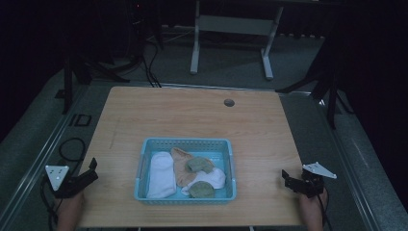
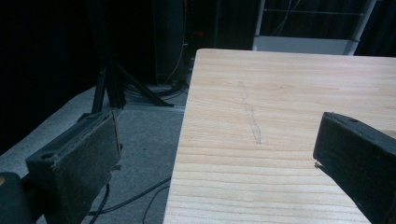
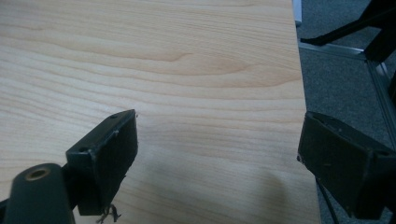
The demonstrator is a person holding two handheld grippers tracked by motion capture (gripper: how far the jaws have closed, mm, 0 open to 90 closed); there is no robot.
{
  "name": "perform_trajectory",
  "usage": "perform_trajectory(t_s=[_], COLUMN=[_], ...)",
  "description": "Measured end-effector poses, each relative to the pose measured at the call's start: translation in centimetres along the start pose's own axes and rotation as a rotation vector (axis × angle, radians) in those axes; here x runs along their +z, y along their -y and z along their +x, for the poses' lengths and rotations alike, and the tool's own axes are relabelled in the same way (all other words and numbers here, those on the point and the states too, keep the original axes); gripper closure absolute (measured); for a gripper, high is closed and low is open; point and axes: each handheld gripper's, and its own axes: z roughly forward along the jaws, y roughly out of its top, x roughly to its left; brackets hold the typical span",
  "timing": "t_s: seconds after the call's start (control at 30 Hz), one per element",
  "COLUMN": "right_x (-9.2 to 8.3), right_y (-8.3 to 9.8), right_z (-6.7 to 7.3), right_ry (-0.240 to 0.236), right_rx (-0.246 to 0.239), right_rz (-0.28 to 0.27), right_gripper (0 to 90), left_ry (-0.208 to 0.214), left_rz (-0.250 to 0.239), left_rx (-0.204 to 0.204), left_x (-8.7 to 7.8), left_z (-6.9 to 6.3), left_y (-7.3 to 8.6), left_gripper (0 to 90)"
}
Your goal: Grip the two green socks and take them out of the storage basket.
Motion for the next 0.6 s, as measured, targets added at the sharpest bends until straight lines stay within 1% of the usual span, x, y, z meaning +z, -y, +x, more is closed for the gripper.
perform_trajectory(t_s=[0.07, 0.1, 0.13, 0.2, 0.3, 0.37, 0.4, 0.43, 0.47, 0.5, 0.53, 0.57, 0.6], right_x=[-0.04, -0.04, -0.1, -0.11, -0.07, 0.02, 0.0, -0.06, -0.04, -0.04, 0.01, -0.02, 0.01], right_y=[0.02, 0.02, 0.05, 0.05, 0.03, -0.01, 0.01, 0.02, 0.02, 0.02, 0.01, 0.03, 0.04], right_z=[-0.31, -0.31, -0.46, -0.4, -0.3, -0.45, -0.55, -0.61, -0.67, -0.67, -0.72, -0.85, -0.88], right_ry=[-0.011, -0.011, -0.007, 0.0, -0.002, -0.043, -0.068, -0.083, -0.108, -0.108, -0.129, -0.192, -0.205], right_rx=[0.033, 0.033, 0.051, 0.048, 0.036, 0.034, 0.038, 0.036, 0.023, 0.023, 0.012, 0.011, -0.003], right_rz=[-0.006, -0.006, -0.014, -0.015, -0.011, 0.0, -0.003, -0.011, -0.009, -0.009, 0.005, 0.0, 0.007], right_gripper=[11.7, 11.7, 12.9, 12.9, 12.7, 12.3, 12.3, 12.0, 11.1, 11.1, 11.1, 11.1, 11.1], left_ry=[0.0, 0.0, 0.001, 0.001, 0.001, -0.001, -0.002, -0.002, -0.001, -0.001, -0.001, -0.001, -0.002], left_rz=[0.0, 0.0, 0.001, 0.001, 0.001, -0.001, -0.001, -0.001, 0.003, 0.003, 0.003, 0.001, 0.002], left_rx=[0.0, 0.0, 0.0, 0.001, -0.001, -0.002, -0.003, -0.003, -0.005, -0.005, -0.005, -0.008, -0.009], left_x=[0.0, 0.0, 0.01, 0.01, 0.01, 0.0, -0.01, -0.01, -0.01, -0.01, -0.02, -0.01, -0.01], left_z=[0.0, 0.0, 0.0, -0.01, 0.01, 0.02, 0.03, 0.03, 0.04, 0.04, 0.06, 0.07, 0.07], left_y=[0.0, 0.0, -0.01, -0.01, 0.0, 0.0, 0.0, 0.0, -0.01, -0.01, -0.01, 0.0, 0.0], left_gripper=[0.7, 0.7, 0.7, 0.7, 0.7, 0.7, 0.7, 0.7, 0.7, 0.7, 0.7, 0.7, 0.7])
